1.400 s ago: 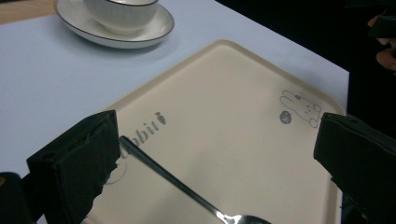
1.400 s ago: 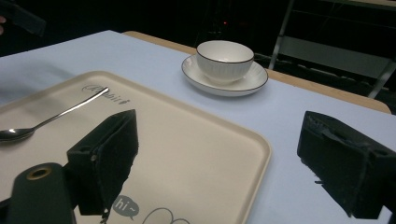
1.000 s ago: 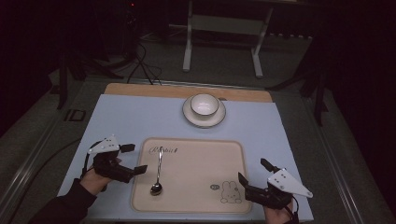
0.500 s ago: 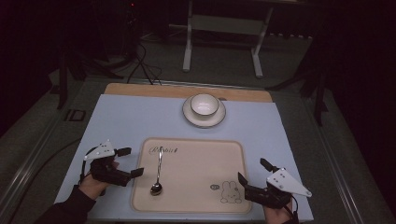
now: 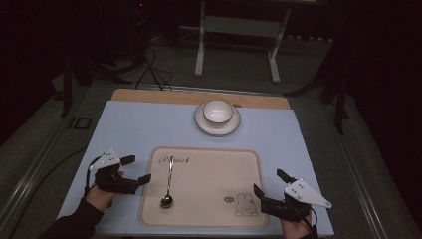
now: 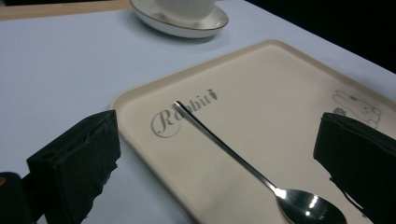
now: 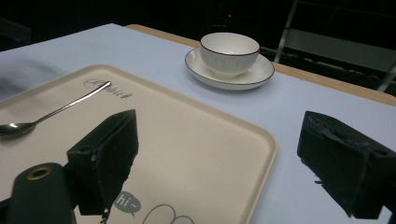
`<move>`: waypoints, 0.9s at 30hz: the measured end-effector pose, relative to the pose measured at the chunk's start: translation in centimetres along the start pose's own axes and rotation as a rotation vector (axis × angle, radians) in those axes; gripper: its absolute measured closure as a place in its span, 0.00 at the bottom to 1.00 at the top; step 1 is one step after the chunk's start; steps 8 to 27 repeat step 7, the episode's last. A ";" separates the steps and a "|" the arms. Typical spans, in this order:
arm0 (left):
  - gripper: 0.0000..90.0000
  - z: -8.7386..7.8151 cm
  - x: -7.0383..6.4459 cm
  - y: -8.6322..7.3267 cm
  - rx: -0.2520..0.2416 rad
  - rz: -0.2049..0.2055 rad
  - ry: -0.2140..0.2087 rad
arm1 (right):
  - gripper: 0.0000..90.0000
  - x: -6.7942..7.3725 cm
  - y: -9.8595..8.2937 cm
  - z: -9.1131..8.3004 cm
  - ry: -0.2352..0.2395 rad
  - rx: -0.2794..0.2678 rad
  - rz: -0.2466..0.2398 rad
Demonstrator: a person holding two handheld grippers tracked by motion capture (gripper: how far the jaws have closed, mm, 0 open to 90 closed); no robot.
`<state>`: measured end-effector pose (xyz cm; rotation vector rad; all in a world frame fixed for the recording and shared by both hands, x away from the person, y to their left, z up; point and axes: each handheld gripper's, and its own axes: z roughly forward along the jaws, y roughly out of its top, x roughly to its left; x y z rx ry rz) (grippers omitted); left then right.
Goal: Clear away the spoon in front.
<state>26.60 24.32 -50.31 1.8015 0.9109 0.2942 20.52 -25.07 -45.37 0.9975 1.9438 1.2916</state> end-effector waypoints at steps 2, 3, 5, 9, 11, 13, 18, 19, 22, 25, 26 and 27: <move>0.01 0.0 -0.1 0.0 0.004 0.006 0.001 | 0.14 0.0 0.0 0.0 0.001 0.001 -0.002; 0.01 0.0 -0.1 0.0 0.004 0.006 0.001 | 0.14 0.0 0.0 0.0 0.001 0.001 -0.002; 0.01 0.1 -0.2 0.0 0.006 0.011 0.004 | 0.14 0.1 0.0 0.0 0.002 0.001 -0.003; 0.01 0.1 -0.2 0.0 0.007 0.010 0.002 | 0.14 0.0 0.0 0.0 0.003 0.000 -0.004; 0.01 0.1 -0.2 0.0 0.007 0.010 0.002 | 0.14 0.0 0.0 0.0 0.003 0.000 -0.004; 0.01 0.1 -0.2 0.0 0.007 0.010 0.002 | 0.14 0.0 0.0 0.0 0.003 0.000 -0.004; 0.01 0.1 -0.2 0.0 0.007 0.010 0.002 | 0.14 0.0 0.0 0.0 0.003 0.000 -0.004; 0.01 0.1 -0.2 0.0 0.007 0.010 0.002 | 0.14 0.0 0.0 0.0 0.003 0.000 -0.004; 0.01 0.1 -0.2 0.0 0.007 0.010 0.002 | 0.14 0.0 0.0 0.0 0.003 0.000 -0.004; 0.01 0.1 -0.2 0.0 0.007 0.010 0.002 | 0.14 0.0 0.0 0.0 0.003 0.000 -0.004; 0.01 0.1 -0.2 0.0 0.007 0.010 0.002 | 0.14 0.0 0.0 0.0 0.003 0.000 -0.004; 0.01 0.1 -0.2 0.0 0.007 0.010 0.002 | 0.14 0.0 0.0 0.0 0.003 0.000 -0.004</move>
